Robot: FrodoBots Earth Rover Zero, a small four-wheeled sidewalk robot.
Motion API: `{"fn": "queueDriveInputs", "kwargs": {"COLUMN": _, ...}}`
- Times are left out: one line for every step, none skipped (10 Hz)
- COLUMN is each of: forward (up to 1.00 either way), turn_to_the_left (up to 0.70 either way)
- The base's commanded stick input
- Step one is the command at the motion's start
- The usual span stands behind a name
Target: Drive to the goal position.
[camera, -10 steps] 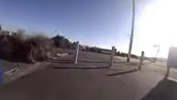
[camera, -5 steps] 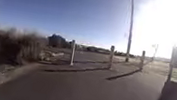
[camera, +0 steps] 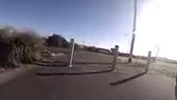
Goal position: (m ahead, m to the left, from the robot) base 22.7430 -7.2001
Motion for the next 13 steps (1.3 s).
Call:
{"fn": "queueDriveInputs", "kwargs": {"forward": 0.7, "turn_to_the_left": 0.0}}
{"fn": "queueDriveInputs", "kwargs": {"forward": 0.7, "turn_to_the_left": 0.0}}
{"fn": "queueDriveInputs", "kwargs": {"forward": 0.7, "turn_to_the_left": 0.0}}
{"fn": "queueDriveInputs", "kwargs": {"forward": 0.7, "turn_to_the_left": 0.0}}
{"fn": "queueDriveInputs", "kwargs": {"forward": 0.7, "turn_to_the_left": 0.0}}
{"fn": "queueDriveInputs", "kwargs": {"forward": 0.7, "turn_to_the_left": 0.0}}
{"fn": "queueDriveInputs", "kwargs": {"forward": 0.7, "turn_to_the_left": 0.0}}
{"fn": "queueDriveInputs", "kwargs": {"forward": 0.7, "turn_to_the_left": 0.0}}
{"fn": "queueDriveInputs", "kwargs": {"forward": 0.7, "turn_to_the_left": 0.0}}
{"fn": "queueDriveInputs", "kwargs": {"forward": 0.7, "turn_to_the_left": 0.0}}
{"fn": "queueDriveInputs", "kwargs": {"forward": 0.7, "turn_to_the_left": 0.0}}
{"fn": "queueDriveInputs", "kwargs": {"forward": 0.7, "turn_to_the_left": 0.0}}
{"fn": "queueDriveInputs", "kwargs": {"forward": 0.7, "turn_to_the_left": 0.0}}
